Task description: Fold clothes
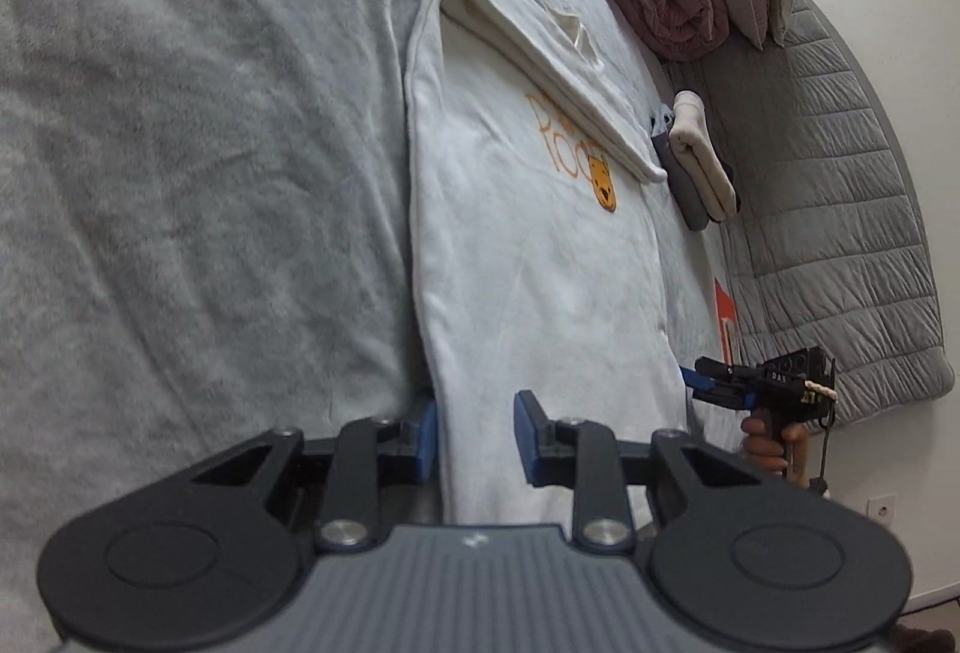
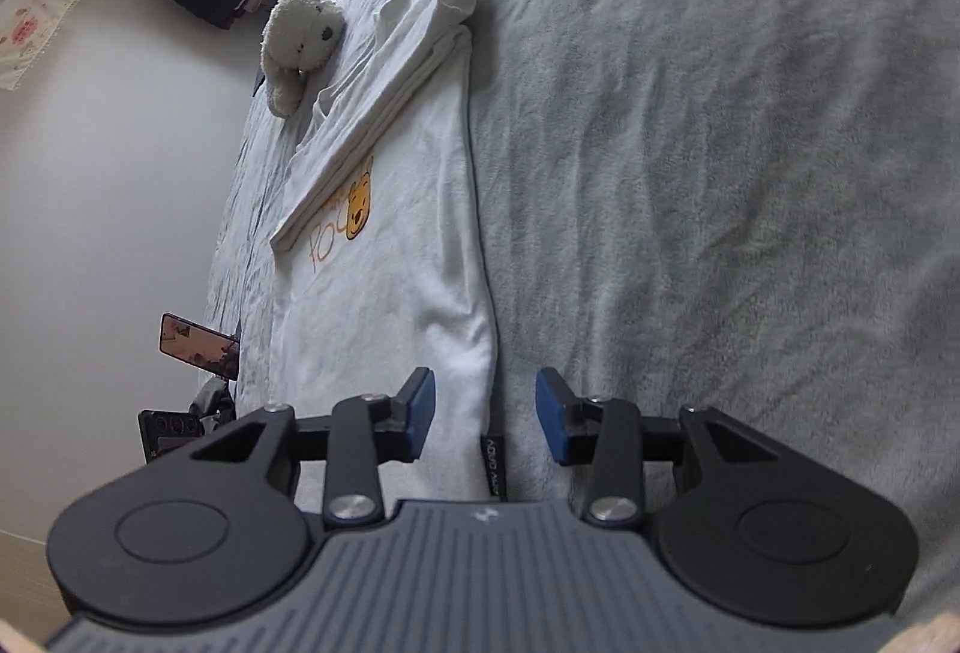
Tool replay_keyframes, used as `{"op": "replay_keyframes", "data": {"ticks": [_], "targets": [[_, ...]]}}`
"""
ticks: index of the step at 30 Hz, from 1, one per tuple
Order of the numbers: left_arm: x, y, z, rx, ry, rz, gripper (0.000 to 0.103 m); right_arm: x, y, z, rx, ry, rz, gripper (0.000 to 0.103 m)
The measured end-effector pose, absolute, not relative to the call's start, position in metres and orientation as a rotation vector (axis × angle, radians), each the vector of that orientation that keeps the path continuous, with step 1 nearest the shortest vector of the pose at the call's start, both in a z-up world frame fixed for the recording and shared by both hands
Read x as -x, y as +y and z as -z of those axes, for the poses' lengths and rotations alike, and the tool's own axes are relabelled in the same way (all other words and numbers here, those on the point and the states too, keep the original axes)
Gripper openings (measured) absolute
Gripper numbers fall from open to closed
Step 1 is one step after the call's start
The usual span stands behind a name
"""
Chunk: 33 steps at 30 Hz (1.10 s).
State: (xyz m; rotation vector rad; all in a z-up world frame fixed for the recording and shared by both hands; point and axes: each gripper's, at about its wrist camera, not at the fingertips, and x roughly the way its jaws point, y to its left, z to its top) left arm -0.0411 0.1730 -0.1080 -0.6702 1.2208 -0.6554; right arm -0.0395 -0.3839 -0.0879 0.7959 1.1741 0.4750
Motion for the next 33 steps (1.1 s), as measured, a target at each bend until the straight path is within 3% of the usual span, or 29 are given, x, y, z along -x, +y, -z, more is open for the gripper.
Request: {"op": "replay_keyframes", "data": {"ticks": [7,18,20,22,33], "targets": [[0.071,0.162,0.11,0.661,1.263,0.681,0.028,0.072,-0.364,0.093,-0.728,1.245,-0.536,0.041],[0.093,0.167,0.11,0.695,1.209,0.724,0.027,0.099,-0.349,0.093,-0.692,1.186,-0.568,0.038],[0.096,0.168,0.111,0.699,1.207,0.722,0.021,0.101,-0.348,0.093,-0.692,1.185,-0.565,0.035],[0.1,0.172,0.113,0.706,1.215,0.723,0.014,0.103,-0.348,0.095,-0.692,1.189,-0.555,0.023],[0.106,0.173,0.113,0.698,1.221,0.742,0.01,0.106,-0.346,0.093,-0.678,1.18,-0.566,0.022]]}}
